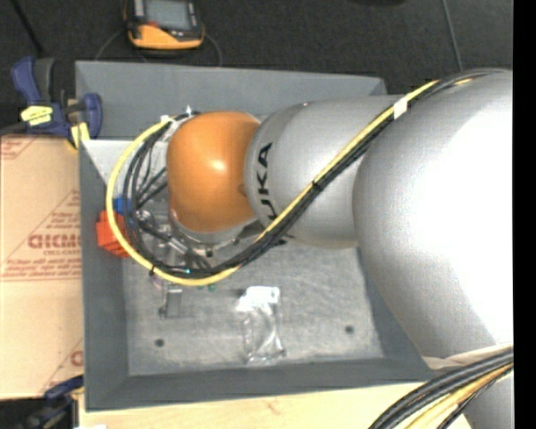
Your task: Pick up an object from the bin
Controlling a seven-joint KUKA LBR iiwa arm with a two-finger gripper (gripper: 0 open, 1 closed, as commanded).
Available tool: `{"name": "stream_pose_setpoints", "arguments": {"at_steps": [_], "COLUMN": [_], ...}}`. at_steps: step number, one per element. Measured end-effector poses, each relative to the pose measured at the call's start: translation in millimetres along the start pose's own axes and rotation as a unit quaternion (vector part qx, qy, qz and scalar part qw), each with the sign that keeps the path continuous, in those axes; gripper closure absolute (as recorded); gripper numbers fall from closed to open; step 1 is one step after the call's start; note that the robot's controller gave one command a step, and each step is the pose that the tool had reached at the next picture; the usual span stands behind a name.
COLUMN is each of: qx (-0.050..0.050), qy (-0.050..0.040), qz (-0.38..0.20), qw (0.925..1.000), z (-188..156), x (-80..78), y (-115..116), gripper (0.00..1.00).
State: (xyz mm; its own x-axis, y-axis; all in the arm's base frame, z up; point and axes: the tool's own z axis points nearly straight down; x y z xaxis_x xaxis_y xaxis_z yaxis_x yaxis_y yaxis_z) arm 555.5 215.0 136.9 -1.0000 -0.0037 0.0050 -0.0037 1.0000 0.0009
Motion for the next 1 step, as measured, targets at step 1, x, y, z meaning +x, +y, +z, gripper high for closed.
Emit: {"name": "stream_pose_setpoints", "arguments": {"at_steps": [1], "qx": [0.001], "qy": [-0.0041], "qz": [-0.130], "qw": [0.9916], "z": [67.4], "x": [-80.7], "y": [-14.8], "gripper": [0.00]}}
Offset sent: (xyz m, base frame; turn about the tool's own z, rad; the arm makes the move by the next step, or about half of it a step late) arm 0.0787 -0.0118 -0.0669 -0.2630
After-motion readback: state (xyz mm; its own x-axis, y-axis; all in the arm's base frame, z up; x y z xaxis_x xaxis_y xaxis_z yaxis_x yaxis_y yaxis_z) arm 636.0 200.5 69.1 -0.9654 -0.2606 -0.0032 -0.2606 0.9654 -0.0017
